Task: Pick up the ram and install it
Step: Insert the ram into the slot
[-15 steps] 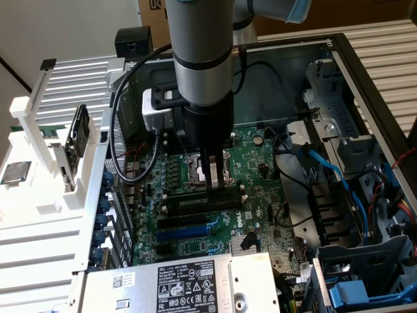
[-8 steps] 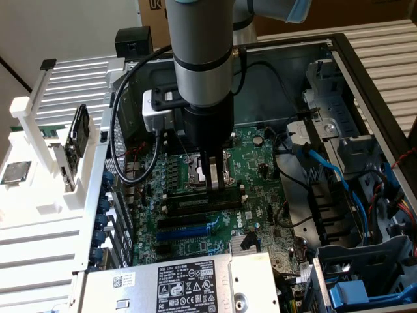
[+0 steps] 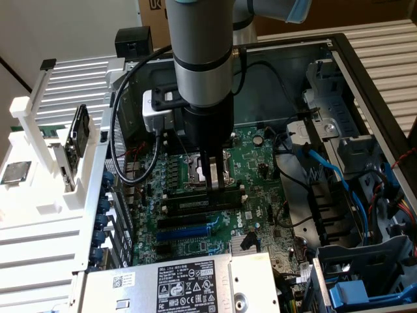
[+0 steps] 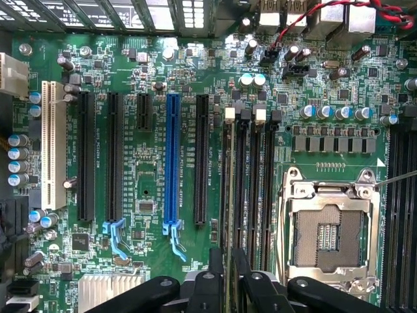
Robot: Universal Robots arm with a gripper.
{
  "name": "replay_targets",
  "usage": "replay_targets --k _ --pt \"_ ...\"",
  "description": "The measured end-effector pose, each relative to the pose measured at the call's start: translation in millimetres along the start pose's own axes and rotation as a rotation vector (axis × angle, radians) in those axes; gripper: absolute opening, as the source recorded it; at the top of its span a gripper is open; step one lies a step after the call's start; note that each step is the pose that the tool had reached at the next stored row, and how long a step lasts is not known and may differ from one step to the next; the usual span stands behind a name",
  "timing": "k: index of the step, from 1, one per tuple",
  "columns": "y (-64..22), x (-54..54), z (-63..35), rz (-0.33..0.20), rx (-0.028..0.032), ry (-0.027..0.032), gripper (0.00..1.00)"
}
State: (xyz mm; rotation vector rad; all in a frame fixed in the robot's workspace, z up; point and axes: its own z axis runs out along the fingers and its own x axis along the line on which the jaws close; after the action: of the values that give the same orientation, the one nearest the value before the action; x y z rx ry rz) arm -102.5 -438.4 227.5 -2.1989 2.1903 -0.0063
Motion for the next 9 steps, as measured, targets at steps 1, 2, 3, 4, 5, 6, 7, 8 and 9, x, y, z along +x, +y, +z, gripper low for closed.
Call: replay_targets --k 1,2,3,4,5,6,7,8,9 --pt "0.0 0.0 0.0 0.000 0.0000 0.0000 0.20" --pt "0.2 0.0 -0.1 0.000 0.0000 0.0001 0.20" --pt "0.5 0.0 -0.1 0.000 -0.0001 0.0001 0.20" --pt "2.4 0.0 -0.3 0.000 0.0000 0.0000 0.20" --pt "3.2 0.0 -0.5 0.000 -0.0001 0.0001 0.20" --pt "4.1 0.0 -0.6 0.000 0.0000 0.0000 0.20" --pt "6.0 -0.1 -1.1 0.000 0.0000 0.0001 0.20" --pt "7.5 -0.1 -1.7 0.000 0.0000 -0.0001 0.20" --pt "8.2 -0.1 -2.1 0.000 0.0001 -0.0001 0.20"
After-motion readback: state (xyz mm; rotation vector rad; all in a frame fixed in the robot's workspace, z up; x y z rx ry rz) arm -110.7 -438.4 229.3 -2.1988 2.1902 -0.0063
